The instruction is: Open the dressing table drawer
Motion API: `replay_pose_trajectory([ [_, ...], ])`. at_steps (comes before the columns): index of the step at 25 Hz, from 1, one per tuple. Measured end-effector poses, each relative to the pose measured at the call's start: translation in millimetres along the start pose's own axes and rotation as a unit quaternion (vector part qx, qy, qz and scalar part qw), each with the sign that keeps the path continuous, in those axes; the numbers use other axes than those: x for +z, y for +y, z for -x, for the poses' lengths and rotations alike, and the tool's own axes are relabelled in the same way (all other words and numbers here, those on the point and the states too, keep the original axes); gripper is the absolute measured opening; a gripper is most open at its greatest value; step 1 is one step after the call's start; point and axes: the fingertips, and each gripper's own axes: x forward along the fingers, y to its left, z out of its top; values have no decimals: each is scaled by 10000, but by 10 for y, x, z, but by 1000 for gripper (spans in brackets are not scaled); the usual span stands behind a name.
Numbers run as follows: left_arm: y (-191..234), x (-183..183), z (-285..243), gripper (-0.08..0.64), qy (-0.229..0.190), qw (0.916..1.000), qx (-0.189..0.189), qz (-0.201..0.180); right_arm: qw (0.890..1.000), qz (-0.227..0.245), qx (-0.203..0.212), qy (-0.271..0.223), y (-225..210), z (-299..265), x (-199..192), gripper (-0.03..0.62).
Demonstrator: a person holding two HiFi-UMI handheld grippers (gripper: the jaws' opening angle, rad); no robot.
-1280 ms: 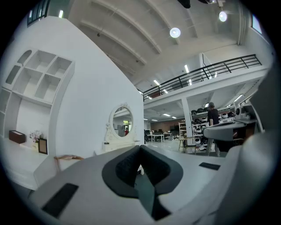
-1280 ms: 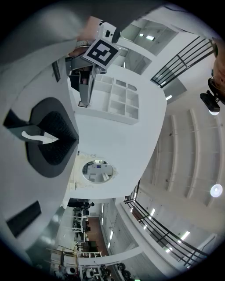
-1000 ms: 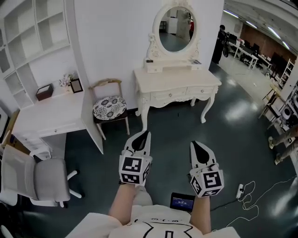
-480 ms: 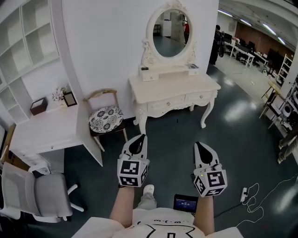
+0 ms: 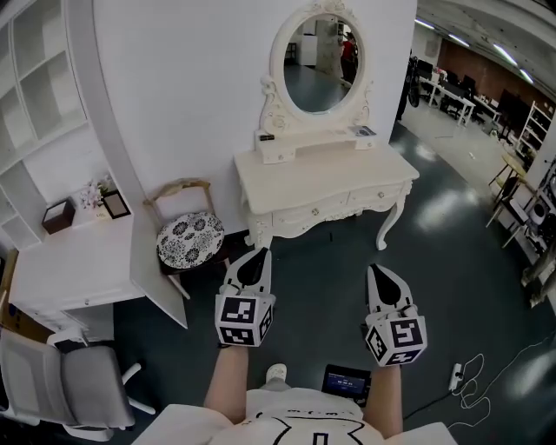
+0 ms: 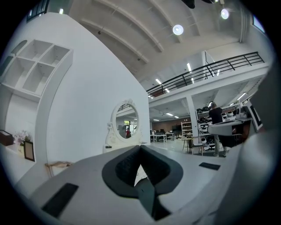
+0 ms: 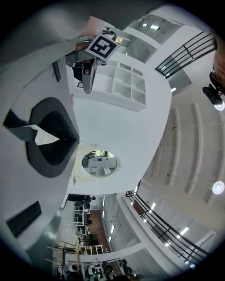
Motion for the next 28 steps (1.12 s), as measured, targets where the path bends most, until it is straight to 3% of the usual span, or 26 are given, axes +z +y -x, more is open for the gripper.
replay_pose_trajectory([
  [9, 544, -24, -847, 12, 22, 9995, -287, -111, 9986, -500, -137, -55, -291, -956, -115, 17],
  [14, 865, 83, -1276, 12, -53, 9993, -294, 228, 9994, -337, -117, -39, -418, -1384, -94, 16],
  [18, 1053, 46, -1593, 12, 163, 9978, -273, 575, 9998, -221, 21, 13, -515, -1588, -90, 17],
  [24, 1044, 60, -1961, 12, 397, 9986, -342, 78, 9999, -61, -34, 134, -809, -1887, -237, 17],
  [28, 965, 36, -2133, 12, 441, 9983, -366, -97, 9995, 128, 202, 224, -940, -2112, -333, 15],
])
